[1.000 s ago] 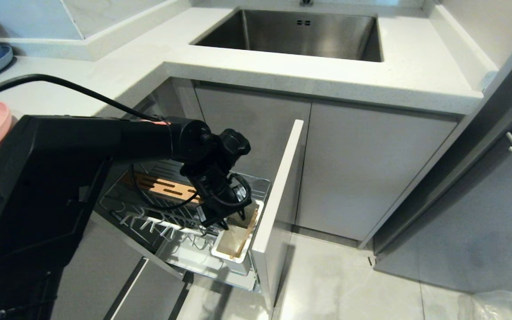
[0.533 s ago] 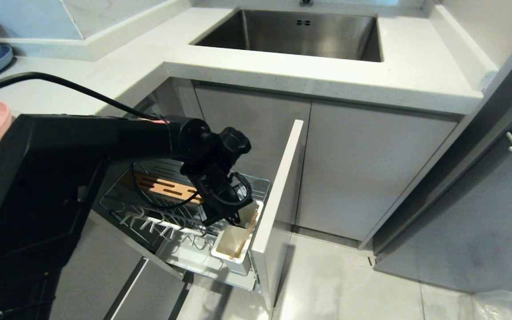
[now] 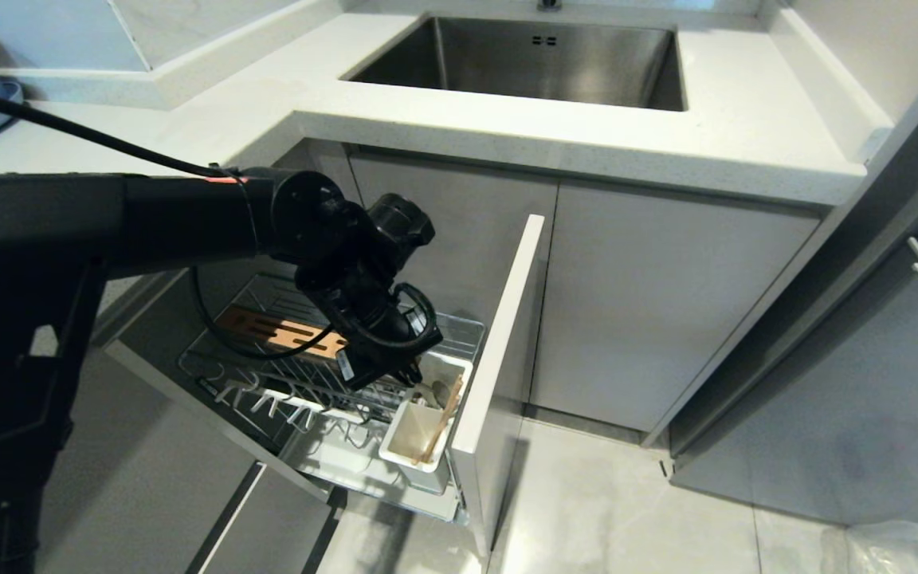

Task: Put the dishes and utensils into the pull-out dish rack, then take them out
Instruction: Take the spoon out of the cupboard

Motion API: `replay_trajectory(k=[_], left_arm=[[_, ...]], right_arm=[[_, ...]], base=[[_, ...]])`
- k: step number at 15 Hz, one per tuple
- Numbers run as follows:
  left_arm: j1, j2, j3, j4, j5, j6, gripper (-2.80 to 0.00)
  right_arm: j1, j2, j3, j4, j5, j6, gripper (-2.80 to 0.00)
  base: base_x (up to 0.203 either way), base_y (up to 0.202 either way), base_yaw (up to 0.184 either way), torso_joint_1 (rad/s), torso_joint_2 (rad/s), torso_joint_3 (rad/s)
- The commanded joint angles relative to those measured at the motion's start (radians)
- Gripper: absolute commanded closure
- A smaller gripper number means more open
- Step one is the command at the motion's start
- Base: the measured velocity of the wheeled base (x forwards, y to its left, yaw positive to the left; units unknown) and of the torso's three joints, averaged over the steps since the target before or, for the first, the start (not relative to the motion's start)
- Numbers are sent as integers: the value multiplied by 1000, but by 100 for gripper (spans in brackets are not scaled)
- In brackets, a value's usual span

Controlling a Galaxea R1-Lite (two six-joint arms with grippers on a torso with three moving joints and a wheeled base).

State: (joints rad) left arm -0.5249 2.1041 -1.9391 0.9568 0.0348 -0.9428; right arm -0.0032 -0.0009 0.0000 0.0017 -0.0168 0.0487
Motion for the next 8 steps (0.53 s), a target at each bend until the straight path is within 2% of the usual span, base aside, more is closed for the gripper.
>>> replay_trajectory(k=[1, 8], left_arm=[[0, -36, 2, 7, -1, -14, 0], [2, -117, -3, 85, -4, -27, 0]], right_arm=[[0, 1, 2, 0, 0, 0, 0], [0, 1, 2, 0, 0, 0, 0]], base=[[0, 0, 0, 0, 0, 0], [0, 0, 0, 0, 0, 0]])
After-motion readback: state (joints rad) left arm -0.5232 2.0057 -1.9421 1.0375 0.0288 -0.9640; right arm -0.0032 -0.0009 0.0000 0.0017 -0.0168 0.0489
